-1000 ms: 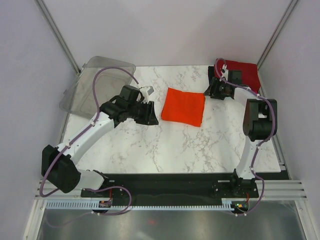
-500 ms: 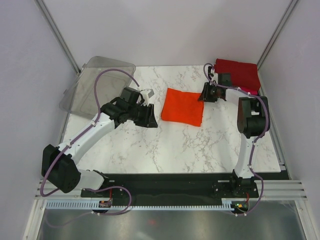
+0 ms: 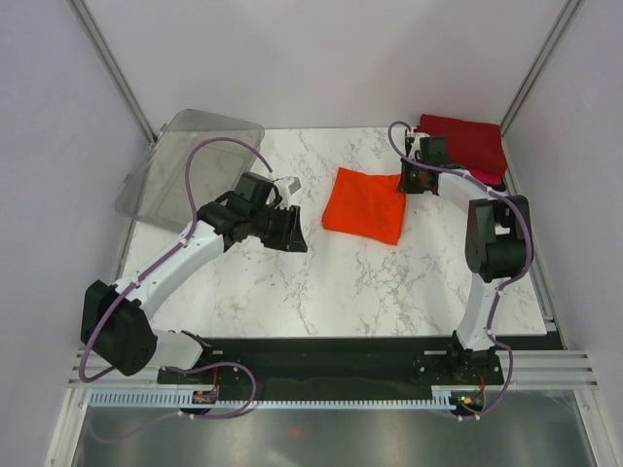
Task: Fold and stack the t-shirts
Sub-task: Neatly place the folded tshirt to the corner, then reset both grippers
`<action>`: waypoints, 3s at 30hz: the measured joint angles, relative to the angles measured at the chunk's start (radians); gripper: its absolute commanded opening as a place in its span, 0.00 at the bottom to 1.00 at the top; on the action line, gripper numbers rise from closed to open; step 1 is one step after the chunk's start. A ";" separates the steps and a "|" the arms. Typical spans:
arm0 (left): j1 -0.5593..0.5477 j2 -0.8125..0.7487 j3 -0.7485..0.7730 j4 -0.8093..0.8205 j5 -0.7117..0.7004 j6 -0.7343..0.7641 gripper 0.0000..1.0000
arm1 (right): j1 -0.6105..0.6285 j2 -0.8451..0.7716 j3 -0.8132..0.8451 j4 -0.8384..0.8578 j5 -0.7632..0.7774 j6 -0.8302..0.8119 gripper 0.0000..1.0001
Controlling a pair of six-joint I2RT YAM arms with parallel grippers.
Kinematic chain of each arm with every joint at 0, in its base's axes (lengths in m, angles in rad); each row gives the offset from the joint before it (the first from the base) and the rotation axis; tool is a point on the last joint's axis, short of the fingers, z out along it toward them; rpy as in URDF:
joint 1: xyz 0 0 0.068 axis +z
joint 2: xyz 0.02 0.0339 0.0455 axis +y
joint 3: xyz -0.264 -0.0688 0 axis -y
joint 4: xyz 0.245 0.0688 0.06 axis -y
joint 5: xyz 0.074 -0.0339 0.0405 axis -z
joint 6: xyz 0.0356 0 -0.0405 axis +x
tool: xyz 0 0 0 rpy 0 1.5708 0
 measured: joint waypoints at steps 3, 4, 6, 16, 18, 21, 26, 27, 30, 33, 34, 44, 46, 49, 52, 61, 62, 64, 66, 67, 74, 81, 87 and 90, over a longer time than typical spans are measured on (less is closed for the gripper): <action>0.000 0.000 0.000 0.000 0.000 0.000 0.45 | 0.000 -0.074 -0.003 -0.011 0.072 -0.034 0.00; 0.000 0.000 0.000 0.000 0.000 0.000 0.45 | 0.000 -0.093 -0.003 -0.011 0.089 -0.046 0.00; 0.000 0.000 0.000 0.000 0.000 0.000 0.45 | 0.000 -0.134 0.001 -0.015 0.129 -0.076 0.00; 0.000 0.000 -0.008 0.000 -0.001 0.000 0.45 | 0.000 -0.156 0.177 -0.131 0.257 -0.201 0.00; 0.000 0.000 -0.008 0.000 -0.002 0.000 0.45 | 0.000 -0.153 0.230 -0.172 0.274 -0.219 0.00; 0.000 0.001 -0.008 0.000 -0.005 0.000 0.45 | -0.001 -0.152 0.307 -0.216 0.298 -0.248 0.00; 0.000 0.002 -0.008 0.000 -0.009 0.000 0.45 | -0.013 -0.152 0.379 -0.273 0.313 -0.286 0.00; 0.000 0.003 -0.008 0.000 -0.008 0.000 0.45 | -0.018 -0.152 0.389 -0.286 0.315 -0.292 0.00; 0.000 0.005 -0.008 0.000 -0.009 0.000 0.45 | -0.039 -0.152 0.427 -0.328 0.315 -0.304 0.00; 0.000 0.006 -0.008 0.000 -0.009 0.000 0.45 | -0.066 -0.150 0.479 -0.362 0.314 -0.312 0.00; 0.000 0.006 -0.008 0.000 -0.010 0.000 0.45 | -0.074 -0.148 0.500 -0.372 0.313 -0.315 0.00; 0.000 0.015 -0.008 0.000 -0.036 0.000 0.46 | -0.134 -0.107 0.677 -0.402 0.275 -0.337 0.00; 0.000 0.017 -0.010 0.000 -0.038 0.000 0.46 | -0.147 -0.094 0.699 -0.410 0.265 -0.336 0.00; 0.000 0.018 -0.011 0.000 -0.042 0.000 0.46 | -0.171 -0.068 0.733 -0.417 0.250 -0.336 0.00; 0.000 0.021 -0.011 0.000 -0.046 0.000 0.46 | -0.195 -0.031 0.771 -0.420 0.235 -0.336 0.00; 0.000 0.054 -0.011 0.000 -0.055 0.000 0.46 | -0.311 0.132 0.867 -0.359 0.152 -0.296 0.00; 0.000 0.063 -0.011 0.000 -0.056 0.000 0.46 | -0.328 0.161 0.882 -0.343 0.142 -0.289 0.00; 0.000 0.078 -0.011 0.000 -0.057 0.000 0.46 | -0.359 0.241 0.950 -0.322 0.129 -0.272 0.00; 0.000 0.093 -0.011 0.000 -0.059 0.000 0.46 | -0.391 0.335 1.016 -0.277 0.112 -0.248 0.08; 0.000 0.101 -0.011 0.000 -0.059 0.000 0.46 | -0.407 0.372 1.023 -0.241 0.107 -0.234 0.32; 0.000 0.139 -0.011 -0.001 -0.071 0.000 0.46 | -0.465 0.517 0.974 -0.068 0.083 -0.158 0.40; 0.000 0.146 -0.008 -0.002 -0.080 -0.001 0.47 | -0.438 0.445 0.821 0.009 0.064 -0.072 0.61; 0.000 0.138 0.064 -0.006 -0.085 -0.001 0.47 | -0.415 0.237 0.634 -0.035 0.127 0.021 0.81; 0.000 0.097 0.103 0.016 -0.099 -0.001 0.48 | -0.417 0.106 0.555 -0.059 0.162 0.066 0.98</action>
